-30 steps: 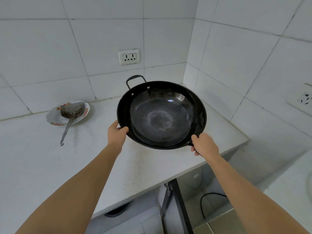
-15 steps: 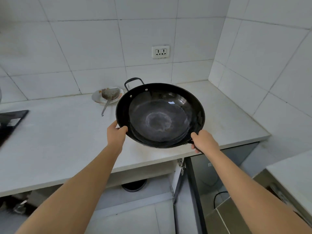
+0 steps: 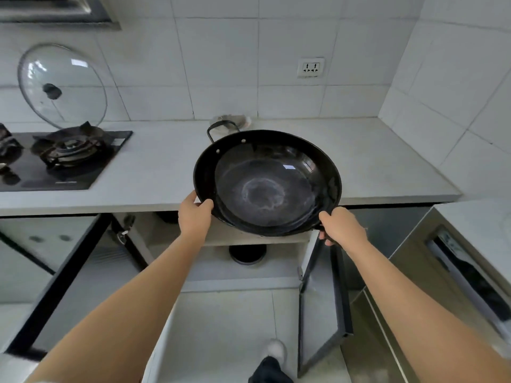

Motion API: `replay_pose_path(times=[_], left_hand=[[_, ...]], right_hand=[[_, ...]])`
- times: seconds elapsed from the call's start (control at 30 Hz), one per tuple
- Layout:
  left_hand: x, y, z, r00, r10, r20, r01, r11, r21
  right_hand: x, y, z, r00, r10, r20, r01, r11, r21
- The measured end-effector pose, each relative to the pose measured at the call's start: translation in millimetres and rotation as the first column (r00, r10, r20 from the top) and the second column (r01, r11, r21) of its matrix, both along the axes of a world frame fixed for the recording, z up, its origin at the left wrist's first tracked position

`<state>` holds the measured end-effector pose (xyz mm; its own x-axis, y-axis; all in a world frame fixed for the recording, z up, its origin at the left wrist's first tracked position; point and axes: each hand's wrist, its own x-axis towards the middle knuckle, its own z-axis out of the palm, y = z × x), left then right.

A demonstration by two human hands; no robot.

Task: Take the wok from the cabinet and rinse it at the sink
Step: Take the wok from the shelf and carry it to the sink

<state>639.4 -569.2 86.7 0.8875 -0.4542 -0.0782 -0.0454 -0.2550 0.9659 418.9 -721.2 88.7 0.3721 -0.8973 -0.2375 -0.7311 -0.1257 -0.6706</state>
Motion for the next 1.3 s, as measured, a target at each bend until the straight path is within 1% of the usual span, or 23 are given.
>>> replay_pose_path(times=[0.13, 0.27, 0.37, 0.5, 0.63, 0.7, 0.8, 1.03, 1.13, 1.3], left_hand=[[-24.1, 57.8, -0.1, 0.995, 0.084, -0.043, -0.084, 0.996, 0.002], [-42.8, 104.3, -2.1, 0.989, 0.136, -0.059, -0.138, 0.99, -0.026], [-59.6, 137.9, -4.1, 0.971, 0.223, -0.081, -0.226, 0.974, -0.031], [-90.9, 176.4, -6.2, 0.94, 0.329, -0.094, -0.338, 0.936, -0.1], [-137.9, 216.0, -6.0, 0.88, 0.453, -0.146, -0.472, 0.867, -0.159], [-151.3, 234.7, -10.4, 0.865, 0.478, -0.151, -0.499, 0.853, -0.155], [-182.8, 270.1, -14.4, 0.803, 0.574, -0.16, -0.593, 0.797, -0.117], [-237.1, 364.3, -22.0, 0.604, 0.772, -0.198, -0.795, 0.601, -0.082], [-255.3, 408.5, -23.3, 0.531, 0.825, -0.195, -0.847, 0.526, -0.079], [-285.4, 482.3, -21.1, 0.461, 0.874, -0.157, -0.887, 0.455, -0.076]], right_hand=[[-10.6, 46.4, 2.2, 0.997, 0.074, -0.027, -0.075, 0.997, -0.005], [-19.2, 78.4, 0.8, 0.987, 0.154, -0.045, -0.154, 0.988, 0.015], [-22.9, 97.9, 0.3, 0.974, 0.222, -0.055, -0.221, 0.975, 0.015], [-33.3, 121.3, 0.7, 0.947, 0.321, -0.025, -0.321, 0.947, 0.003], [-55.3, 145.1, 5.0, 0.898, 0.437, -0.052, -0.439, 0.898, -0.029], [-62.4, 155.5, 3.3, 0.879, 0.473, -0.065, -0.476, 0.879, -0.041], [-74.6, 179.5, 3.0, 0.829, 0.549, -0.108, -0.557, 0.829, -0.061], [-76.2, 257.4, -4.6, 0.687, 0.719, -0.106, -0.724, 0.689, -0.018], [-70.3, 295.7, -7.7, 0.613, 0.78, -0.125, -0.787, 0.616, -0.018], [-62.4, 366.8, -13.4, 0.513, 0.851, -0.113, -0.858, 0.513, -0.031]])
